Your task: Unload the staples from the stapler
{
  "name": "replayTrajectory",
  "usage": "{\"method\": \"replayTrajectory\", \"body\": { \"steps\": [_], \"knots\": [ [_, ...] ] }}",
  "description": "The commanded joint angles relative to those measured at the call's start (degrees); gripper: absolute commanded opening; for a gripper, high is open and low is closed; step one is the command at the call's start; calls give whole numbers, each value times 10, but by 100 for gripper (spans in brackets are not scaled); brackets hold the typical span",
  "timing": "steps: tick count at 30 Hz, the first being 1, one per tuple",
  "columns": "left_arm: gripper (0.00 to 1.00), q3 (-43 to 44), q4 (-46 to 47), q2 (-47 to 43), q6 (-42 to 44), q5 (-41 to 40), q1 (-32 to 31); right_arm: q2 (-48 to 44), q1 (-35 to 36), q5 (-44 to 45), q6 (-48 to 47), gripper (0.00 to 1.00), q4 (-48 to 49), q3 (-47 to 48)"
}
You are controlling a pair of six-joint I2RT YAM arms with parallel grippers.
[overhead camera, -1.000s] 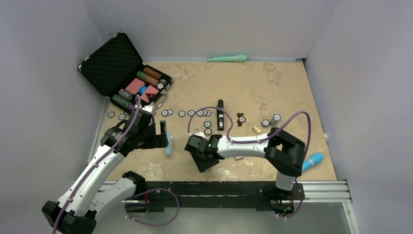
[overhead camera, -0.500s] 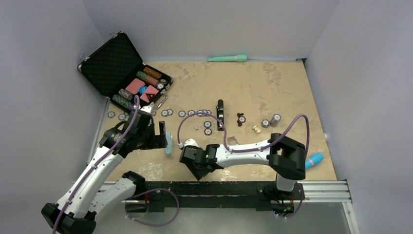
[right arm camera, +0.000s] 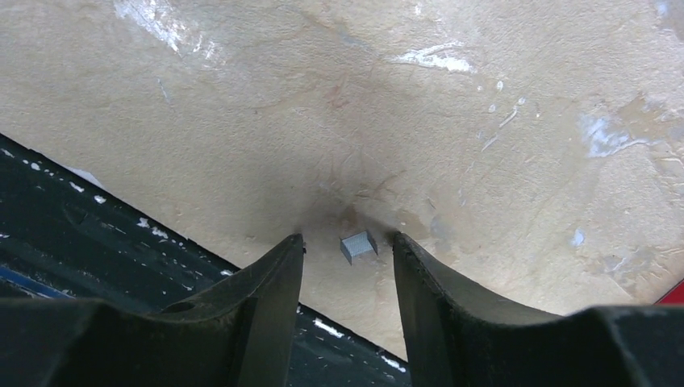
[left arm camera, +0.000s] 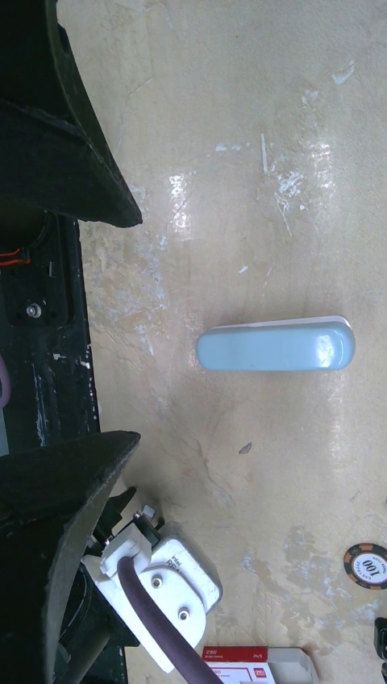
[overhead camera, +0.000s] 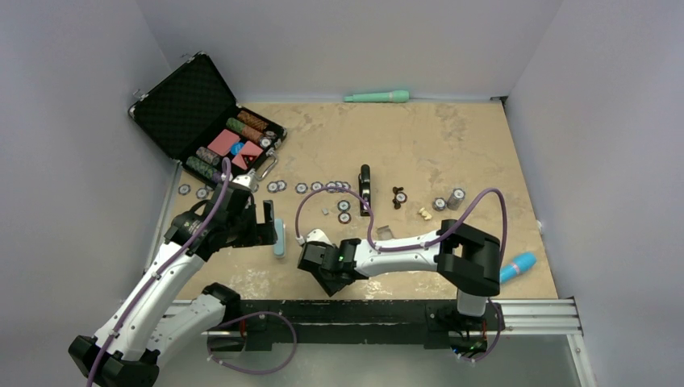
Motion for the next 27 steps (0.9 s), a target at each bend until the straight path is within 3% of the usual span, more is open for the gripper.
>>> {"method": "replayTrajectory", "body": {
  "steps": [1,13,27],
  "knots": [
    [100,8,8,-5,-6,-4,5,-2,0,20,1,50,21,-16],
    [100,9,6,-4,-7,-8,5,-5,0,16,5,37,26,-31],
    [100,9,6,-2,-7,-8,5,-30,0,-8,31,35,19,-52]
  ]
}}
